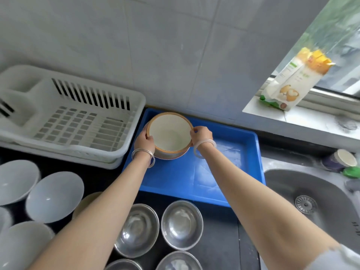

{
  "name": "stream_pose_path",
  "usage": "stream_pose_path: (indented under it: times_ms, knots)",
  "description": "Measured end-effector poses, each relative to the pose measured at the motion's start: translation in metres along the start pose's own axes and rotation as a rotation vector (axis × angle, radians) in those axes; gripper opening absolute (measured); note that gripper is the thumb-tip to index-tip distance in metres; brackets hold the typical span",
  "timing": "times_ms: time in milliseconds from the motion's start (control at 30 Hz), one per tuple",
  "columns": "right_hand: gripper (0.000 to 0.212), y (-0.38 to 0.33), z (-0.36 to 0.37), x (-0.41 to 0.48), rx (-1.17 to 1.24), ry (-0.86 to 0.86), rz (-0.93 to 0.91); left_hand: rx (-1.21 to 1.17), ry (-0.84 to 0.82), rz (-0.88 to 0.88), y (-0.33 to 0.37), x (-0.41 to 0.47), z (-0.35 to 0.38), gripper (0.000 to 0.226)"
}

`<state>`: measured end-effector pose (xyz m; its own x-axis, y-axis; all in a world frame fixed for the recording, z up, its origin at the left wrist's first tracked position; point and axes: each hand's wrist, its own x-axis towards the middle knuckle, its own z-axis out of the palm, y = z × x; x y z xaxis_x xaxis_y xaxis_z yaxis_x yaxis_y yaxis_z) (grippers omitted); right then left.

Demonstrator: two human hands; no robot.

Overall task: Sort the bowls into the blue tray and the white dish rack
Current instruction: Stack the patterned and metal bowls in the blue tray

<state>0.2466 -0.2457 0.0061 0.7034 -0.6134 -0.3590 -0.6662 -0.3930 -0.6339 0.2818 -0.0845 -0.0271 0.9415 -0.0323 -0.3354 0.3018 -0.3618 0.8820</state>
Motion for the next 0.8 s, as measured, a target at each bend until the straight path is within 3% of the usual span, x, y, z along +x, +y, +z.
stream_pose_path:
  times_ms: [367,667,800]
  knots:
    - [0.028,0.004,0.021,0.016,-0.032,-0.016,-0.005,0.044,-0.005,-0.02,-0.016,0.02,0.0,0.035]
    - [0.036,0.021,0.021,0.005,0.234,-0.066,0.021,-0.014,-0.006,0.007,-0.015,0.008,-0.003,0.038]
    - [0.04,0.027,0.014,-0.007,0.223,-0.112,-0.025,-0.085,-0.013,0.021,-0.014,-0.009,-0.007,0.038]
